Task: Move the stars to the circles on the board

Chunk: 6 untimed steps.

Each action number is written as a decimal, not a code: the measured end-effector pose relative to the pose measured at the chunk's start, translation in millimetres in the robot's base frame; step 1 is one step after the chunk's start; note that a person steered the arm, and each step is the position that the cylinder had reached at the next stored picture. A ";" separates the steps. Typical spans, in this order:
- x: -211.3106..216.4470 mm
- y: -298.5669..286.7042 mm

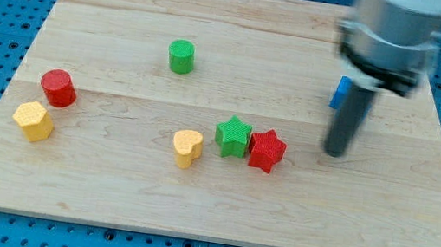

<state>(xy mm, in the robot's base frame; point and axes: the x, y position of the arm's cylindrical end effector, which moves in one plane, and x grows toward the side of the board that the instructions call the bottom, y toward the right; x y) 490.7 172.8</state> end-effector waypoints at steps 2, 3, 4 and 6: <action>82.0 -127.3; 9.1 -144.9; -31.9 -152.4; -87.0 -187.3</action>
<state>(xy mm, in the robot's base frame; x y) 403.7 -14.4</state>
